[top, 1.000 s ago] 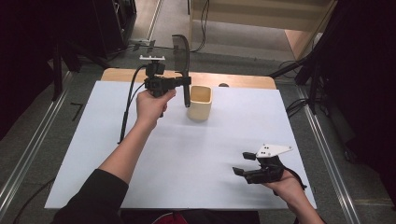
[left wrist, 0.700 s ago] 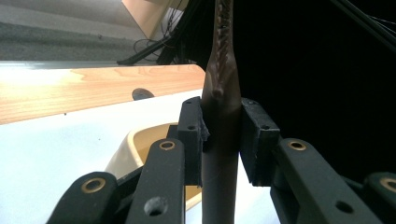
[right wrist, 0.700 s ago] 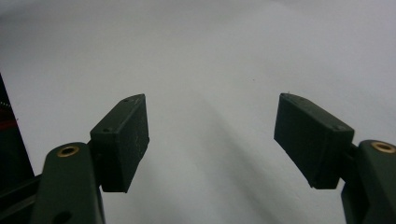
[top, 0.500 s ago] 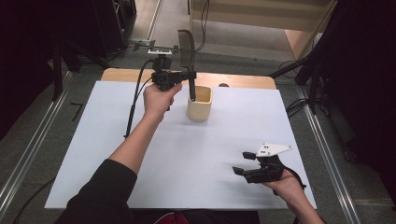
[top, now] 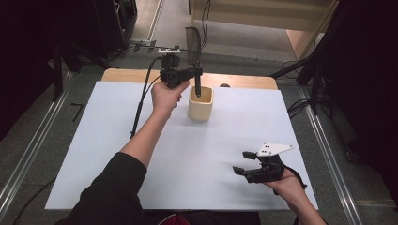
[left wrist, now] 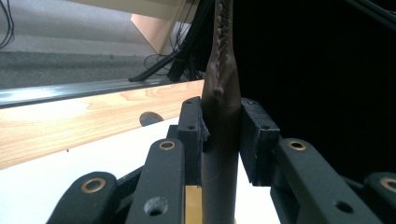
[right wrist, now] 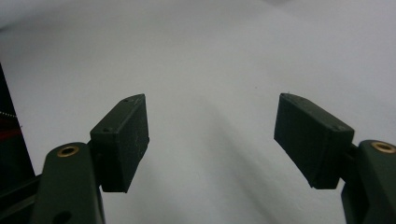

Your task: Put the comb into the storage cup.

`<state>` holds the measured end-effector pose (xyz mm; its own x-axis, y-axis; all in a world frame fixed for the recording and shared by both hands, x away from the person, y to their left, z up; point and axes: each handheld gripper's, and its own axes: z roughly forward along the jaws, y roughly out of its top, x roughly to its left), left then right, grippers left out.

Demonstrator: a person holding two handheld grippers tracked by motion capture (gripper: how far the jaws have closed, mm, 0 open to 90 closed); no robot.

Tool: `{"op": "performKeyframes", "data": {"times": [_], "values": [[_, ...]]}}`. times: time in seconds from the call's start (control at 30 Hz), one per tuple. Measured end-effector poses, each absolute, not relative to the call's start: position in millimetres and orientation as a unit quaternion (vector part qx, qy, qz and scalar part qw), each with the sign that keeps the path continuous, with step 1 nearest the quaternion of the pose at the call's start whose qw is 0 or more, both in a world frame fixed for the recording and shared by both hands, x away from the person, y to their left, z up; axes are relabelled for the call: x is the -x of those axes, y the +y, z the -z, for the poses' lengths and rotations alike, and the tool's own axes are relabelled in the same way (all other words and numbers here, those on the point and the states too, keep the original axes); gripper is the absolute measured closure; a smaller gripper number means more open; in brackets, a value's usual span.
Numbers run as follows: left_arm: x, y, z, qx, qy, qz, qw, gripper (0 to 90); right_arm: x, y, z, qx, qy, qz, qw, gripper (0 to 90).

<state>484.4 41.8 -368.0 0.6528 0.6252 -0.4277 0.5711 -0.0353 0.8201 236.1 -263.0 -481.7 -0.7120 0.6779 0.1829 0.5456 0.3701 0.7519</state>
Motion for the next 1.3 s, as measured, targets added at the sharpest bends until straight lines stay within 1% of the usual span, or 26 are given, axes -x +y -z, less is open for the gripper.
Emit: {"op": "performKeyframes", "data": {"times": [0.13,0.53,0.73,0.9,1.0,1.07,1.3], "values": [[-489.1,41.0,373.6,-0.714,0.419,-0.023,0.560,73.6,-235.7,-262.1,480.5,-0.374,0.821,-0.425,0.077,24.1],[-490.6,33.9,384.5,-0.734,0.404,-0.046,0.544,73.6,-236.4,-260.8,481.7,-0.374,0.823,-0.422,0.073,23.9],[-489.4,30.1,390.2,-0.742,0.396,-0.052,0.539,73.5,-236.2,-260.9,479.6,-0.376,0.819,-0.426,0.085,23.9],[-488.9,31.2,399.9,-0.736,0.399,-0.046,0.544,73.6,-236.4,-261.0,480.2,-0.376,0.819,-0.424,0.085,23.9],[-488.6,30.3,404.3,-0.740,0.394,-0.047,0.542,73.5,-236.0,-260.7,479.9,-0.377,0.819,-0.424,0.085,23.9],[-488.0,29.2,406.8,-0.746,0.387,-0.052,0.540,73.5,-236.1,-261.6,479.1,-0.378,0.819,-0.421,0.095,23.9],[-486.7,25.7,411.9,-0.748,0.383,-0.048,0.540,73.5,-237.3,-263.5,479.8,-0.387,0.815,-0.421,0.090,23.9]]}}
